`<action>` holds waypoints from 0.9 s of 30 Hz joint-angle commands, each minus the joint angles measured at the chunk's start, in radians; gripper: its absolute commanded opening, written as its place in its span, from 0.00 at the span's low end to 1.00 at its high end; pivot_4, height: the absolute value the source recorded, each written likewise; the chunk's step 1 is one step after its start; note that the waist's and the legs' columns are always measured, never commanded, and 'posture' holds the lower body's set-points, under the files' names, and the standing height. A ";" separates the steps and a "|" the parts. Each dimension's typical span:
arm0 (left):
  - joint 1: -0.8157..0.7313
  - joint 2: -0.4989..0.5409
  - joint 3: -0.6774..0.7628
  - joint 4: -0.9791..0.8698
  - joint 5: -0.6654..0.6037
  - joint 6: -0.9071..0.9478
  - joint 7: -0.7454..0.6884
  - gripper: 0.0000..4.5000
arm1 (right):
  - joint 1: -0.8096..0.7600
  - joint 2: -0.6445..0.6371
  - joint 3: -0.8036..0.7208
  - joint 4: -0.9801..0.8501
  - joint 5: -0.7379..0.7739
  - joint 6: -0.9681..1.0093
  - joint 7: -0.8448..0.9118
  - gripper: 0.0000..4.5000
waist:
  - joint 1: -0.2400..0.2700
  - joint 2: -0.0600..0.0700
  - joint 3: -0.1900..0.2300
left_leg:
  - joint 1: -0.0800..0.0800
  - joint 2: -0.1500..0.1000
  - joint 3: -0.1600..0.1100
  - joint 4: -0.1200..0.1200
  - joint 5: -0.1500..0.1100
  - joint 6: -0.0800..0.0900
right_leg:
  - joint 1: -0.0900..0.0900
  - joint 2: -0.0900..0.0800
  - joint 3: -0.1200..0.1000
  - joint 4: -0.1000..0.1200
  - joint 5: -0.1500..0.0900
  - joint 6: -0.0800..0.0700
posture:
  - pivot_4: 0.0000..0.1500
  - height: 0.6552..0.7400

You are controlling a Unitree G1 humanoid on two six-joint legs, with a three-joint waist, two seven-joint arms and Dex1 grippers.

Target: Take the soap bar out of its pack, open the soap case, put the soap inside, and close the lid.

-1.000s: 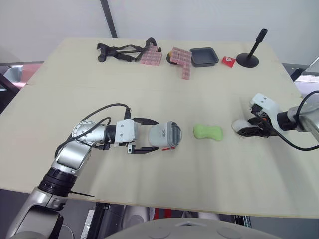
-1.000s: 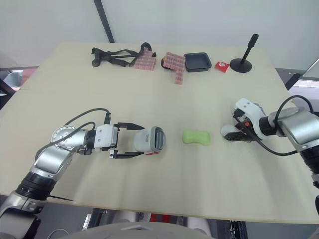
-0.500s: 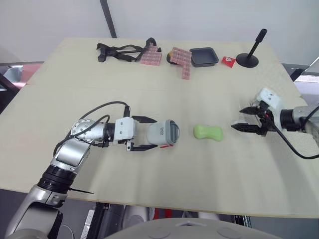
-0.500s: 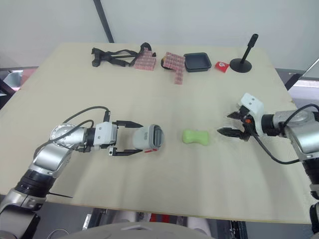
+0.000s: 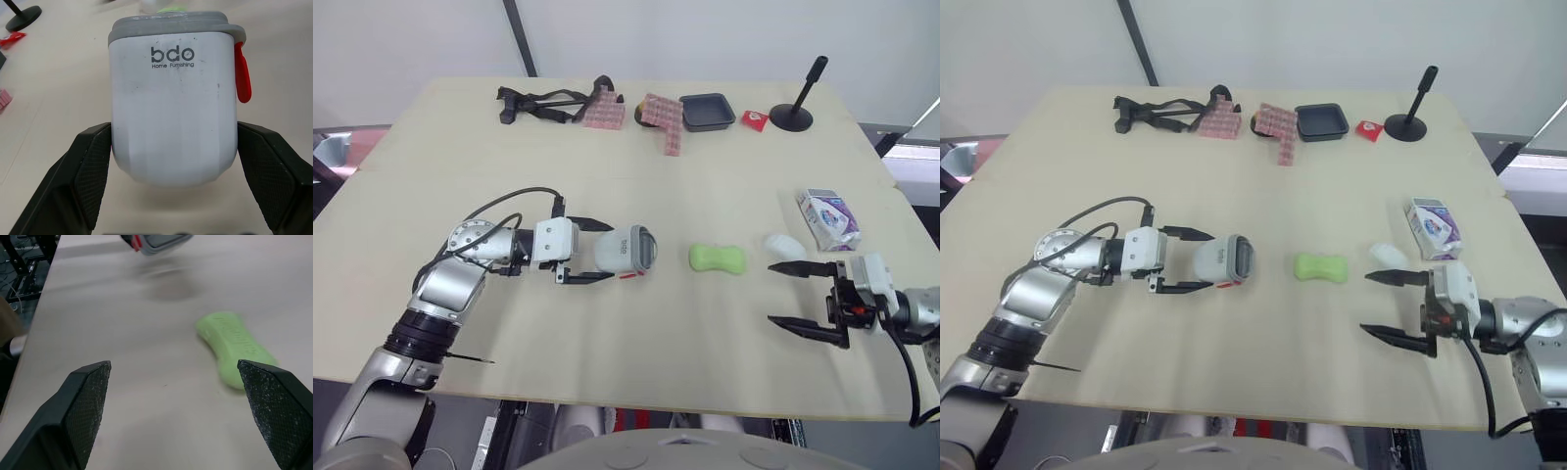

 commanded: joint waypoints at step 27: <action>-0.412 0.093 -0.240 0.007 0.308 0.293 -0.254 0.77 | 0.009 0.042 0.032 0.090 -0.047 -0.132 -0.024 0.99 | -0.004 0.000 0.000 | 0.000 -0.001 0.000 -0.001 0.000 0.000 | 0.002 -0.001 -0.001 -0.002 0.000 0.000 | 1.00 1.00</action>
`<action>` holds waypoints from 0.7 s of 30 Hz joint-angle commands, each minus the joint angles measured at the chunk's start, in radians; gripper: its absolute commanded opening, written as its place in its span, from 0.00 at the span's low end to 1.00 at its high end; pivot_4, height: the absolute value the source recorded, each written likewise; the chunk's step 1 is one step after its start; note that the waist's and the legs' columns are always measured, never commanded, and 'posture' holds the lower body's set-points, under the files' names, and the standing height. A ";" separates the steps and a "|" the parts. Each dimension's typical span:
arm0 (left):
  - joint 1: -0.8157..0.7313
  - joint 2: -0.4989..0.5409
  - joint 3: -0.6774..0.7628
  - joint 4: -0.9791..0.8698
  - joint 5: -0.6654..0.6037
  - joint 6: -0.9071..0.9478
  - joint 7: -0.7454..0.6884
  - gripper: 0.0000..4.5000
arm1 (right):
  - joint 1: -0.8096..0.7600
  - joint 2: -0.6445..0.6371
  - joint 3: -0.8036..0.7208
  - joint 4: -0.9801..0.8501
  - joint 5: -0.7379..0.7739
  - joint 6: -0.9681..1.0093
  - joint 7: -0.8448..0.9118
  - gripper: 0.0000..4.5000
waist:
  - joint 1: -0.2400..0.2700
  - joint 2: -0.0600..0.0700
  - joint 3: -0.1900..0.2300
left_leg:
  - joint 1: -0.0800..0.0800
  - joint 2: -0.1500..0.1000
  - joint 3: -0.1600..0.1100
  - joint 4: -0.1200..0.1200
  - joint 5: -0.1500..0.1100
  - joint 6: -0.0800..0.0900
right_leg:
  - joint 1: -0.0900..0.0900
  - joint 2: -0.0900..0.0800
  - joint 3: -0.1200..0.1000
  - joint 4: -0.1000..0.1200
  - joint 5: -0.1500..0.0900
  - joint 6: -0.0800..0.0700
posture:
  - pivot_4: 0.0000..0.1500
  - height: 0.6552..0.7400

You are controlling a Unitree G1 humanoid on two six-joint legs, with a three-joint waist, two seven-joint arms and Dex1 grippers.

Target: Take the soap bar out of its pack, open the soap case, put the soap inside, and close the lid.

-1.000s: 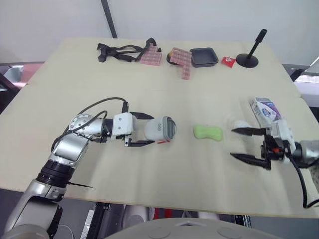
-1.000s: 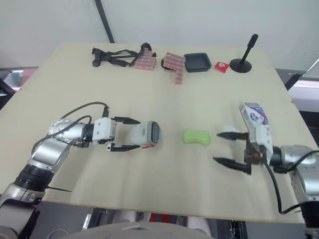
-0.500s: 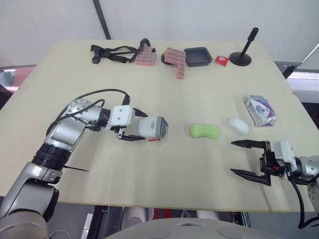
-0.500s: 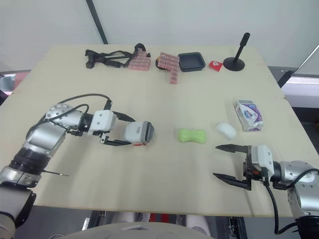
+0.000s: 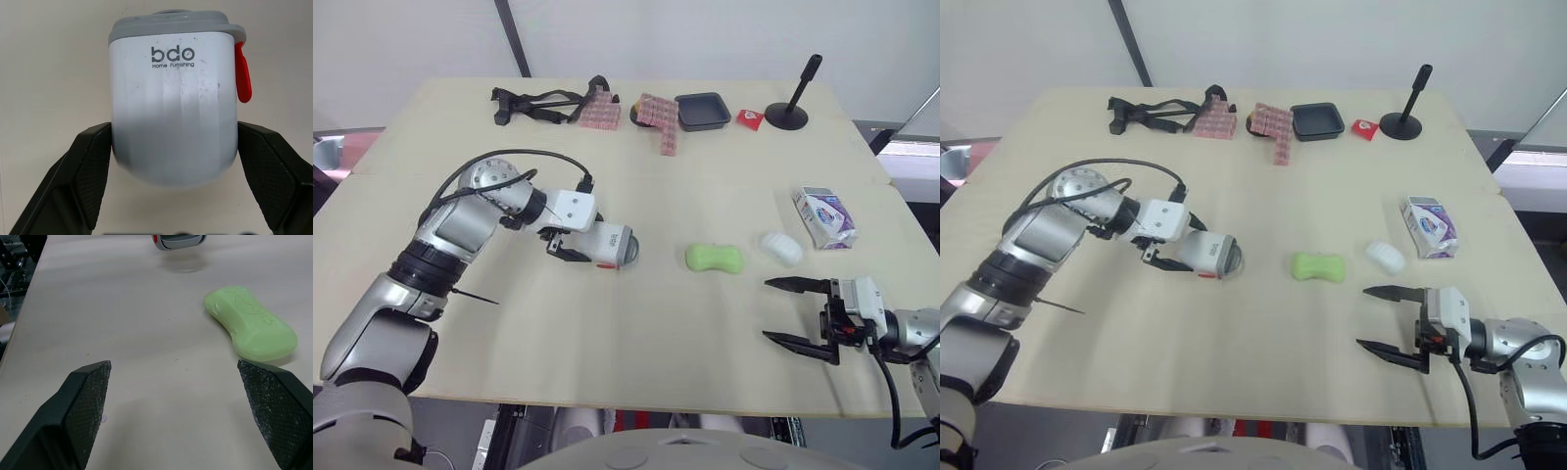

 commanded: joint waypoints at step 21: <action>-0.117 0.022 -0.083 -0.174 0.104 0.291 -0.080 0.77 | -0.015 -0.004 0.002 0.014 0.005 -0.016 0.004 0.99 | 0.004 0.000 0.000 | 0.000 0.000 0.000 0.000 0.000 0.000 | 0.001 0.000 0.000 -0.001 0.000 0.000 | 1.00 1.00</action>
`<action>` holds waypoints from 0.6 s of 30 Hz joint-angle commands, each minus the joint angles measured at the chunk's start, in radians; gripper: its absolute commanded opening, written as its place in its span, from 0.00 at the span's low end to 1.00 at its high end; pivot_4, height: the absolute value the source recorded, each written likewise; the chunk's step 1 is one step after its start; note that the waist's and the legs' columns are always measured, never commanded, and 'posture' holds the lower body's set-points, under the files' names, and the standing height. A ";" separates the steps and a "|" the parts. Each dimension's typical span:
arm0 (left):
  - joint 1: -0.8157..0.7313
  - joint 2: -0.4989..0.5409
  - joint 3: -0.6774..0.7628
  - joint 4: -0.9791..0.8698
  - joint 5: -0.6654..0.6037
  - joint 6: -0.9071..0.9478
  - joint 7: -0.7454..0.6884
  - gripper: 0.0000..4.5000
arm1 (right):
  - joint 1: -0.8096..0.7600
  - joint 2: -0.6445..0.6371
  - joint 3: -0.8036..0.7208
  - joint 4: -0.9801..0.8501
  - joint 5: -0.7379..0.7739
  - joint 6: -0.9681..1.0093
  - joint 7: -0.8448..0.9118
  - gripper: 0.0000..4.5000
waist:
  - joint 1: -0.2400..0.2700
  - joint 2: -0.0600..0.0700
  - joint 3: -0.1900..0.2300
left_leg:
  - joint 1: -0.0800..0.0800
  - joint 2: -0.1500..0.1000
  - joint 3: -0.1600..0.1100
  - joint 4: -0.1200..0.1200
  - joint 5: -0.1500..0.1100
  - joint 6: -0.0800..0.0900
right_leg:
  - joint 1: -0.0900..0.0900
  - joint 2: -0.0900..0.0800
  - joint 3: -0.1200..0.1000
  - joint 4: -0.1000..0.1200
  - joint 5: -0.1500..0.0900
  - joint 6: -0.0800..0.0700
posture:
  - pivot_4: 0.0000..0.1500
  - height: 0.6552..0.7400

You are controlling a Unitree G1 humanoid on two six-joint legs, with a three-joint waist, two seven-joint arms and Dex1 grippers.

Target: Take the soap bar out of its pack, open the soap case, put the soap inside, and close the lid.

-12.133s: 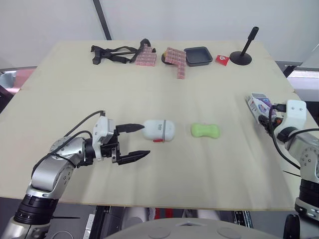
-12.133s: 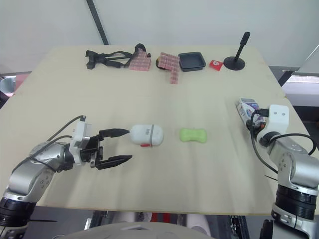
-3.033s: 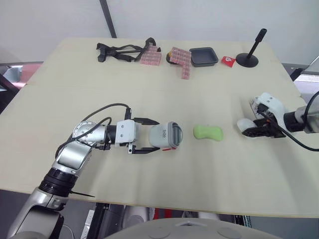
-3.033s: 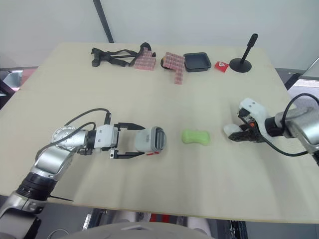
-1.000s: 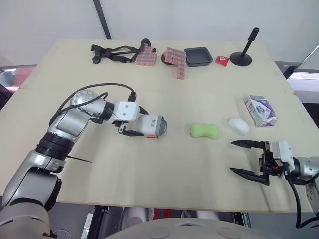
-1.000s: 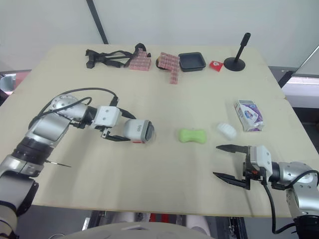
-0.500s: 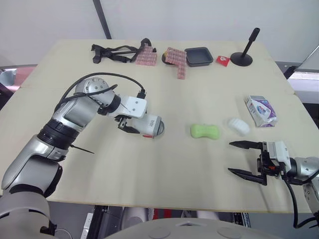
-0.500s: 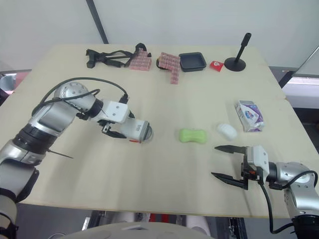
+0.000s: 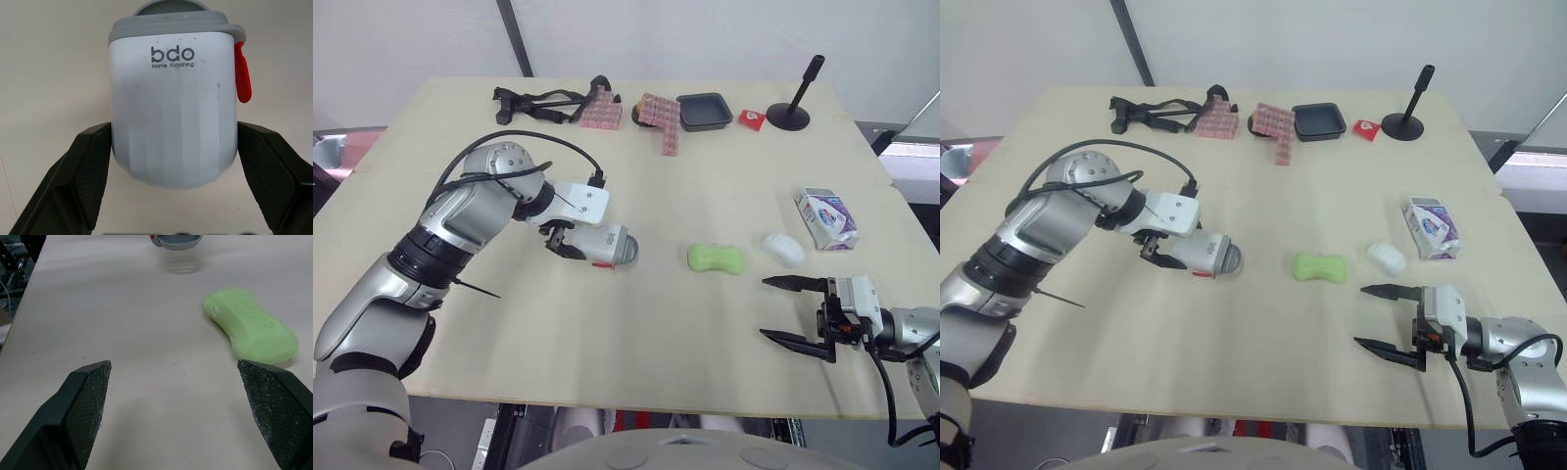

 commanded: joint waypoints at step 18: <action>-0.123 0.003 -0.089 -0.032 0.073 0.028 -0.064 0.77 | -0.007 -0.008 0.001 0.028 -0.001 -0.029 0.024 0.99 | 0.002 0.000 0.000 | 0.000 0.000 0.000 0.000 0.000 0.000 | 0.001 0.000 0.000 -0.001 0.000 0.000 | 1.00 1.00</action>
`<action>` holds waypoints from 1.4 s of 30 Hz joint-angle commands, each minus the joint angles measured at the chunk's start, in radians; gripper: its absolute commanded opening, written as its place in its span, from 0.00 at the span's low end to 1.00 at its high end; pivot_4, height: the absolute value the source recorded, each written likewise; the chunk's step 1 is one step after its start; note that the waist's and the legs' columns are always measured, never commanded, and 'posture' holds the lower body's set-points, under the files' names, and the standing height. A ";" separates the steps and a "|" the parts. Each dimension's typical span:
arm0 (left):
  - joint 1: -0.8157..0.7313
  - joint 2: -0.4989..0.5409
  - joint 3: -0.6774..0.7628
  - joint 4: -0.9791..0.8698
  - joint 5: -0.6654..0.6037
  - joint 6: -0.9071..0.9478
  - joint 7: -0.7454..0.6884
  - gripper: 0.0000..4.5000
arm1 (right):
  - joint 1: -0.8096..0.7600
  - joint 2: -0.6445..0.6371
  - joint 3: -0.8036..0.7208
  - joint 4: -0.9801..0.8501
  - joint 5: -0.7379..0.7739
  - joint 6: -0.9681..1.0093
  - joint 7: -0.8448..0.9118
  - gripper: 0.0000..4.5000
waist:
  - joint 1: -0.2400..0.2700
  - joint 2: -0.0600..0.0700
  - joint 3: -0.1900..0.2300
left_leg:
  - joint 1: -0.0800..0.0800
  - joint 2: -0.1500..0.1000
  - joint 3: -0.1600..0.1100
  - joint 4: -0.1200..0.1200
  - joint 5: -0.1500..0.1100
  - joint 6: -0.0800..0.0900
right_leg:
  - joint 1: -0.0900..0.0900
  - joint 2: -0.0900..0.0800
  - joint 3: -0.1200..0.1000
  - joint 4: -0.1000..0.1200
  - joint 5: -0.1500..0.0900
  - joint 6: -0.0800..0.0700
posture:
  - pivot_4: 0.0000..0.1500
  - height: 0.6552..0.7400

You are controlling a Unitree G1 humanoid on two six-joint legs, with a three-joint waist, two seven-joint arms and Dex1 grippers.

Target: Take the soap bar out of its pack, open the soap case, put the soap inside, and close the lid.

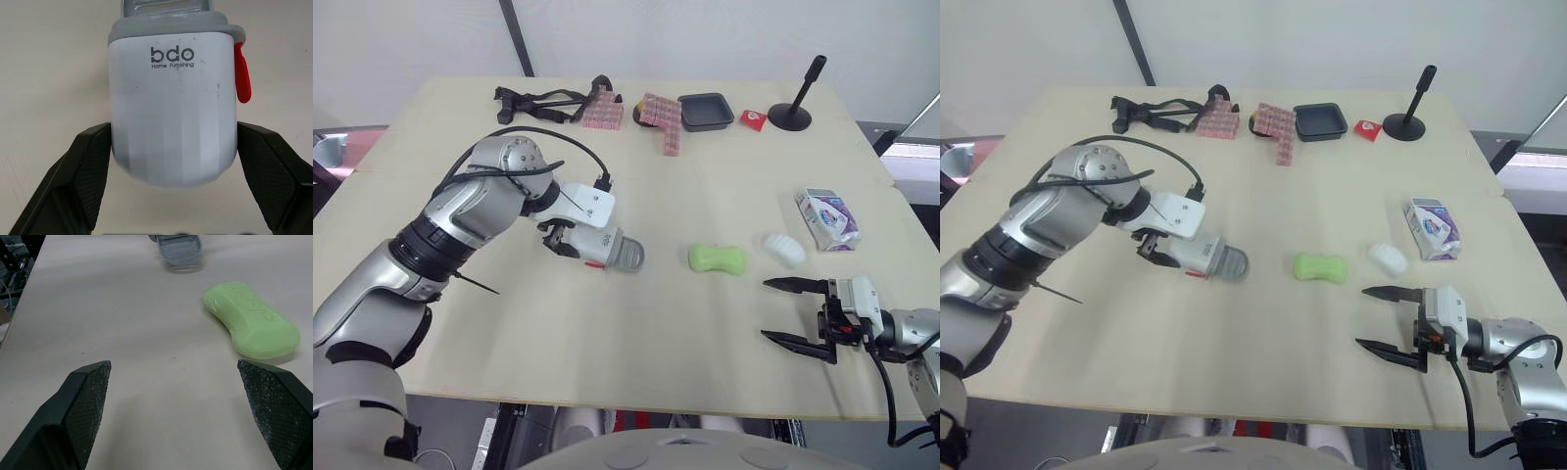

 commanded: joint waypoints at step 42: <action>0.130 0.034 0.039 0.030 -0.047 0.058 0.046 0.77 | 0.000 -0.018 -0.006 0.048 -0.009 -0.048 0.039 0.99 | 0.001 0.000 0.000 | 0.000 0.000 0.000 -0.001 0.000 0.000 | 0.002 0.000 0.000 -0.001 0.000 0.000 | 1.00 1.00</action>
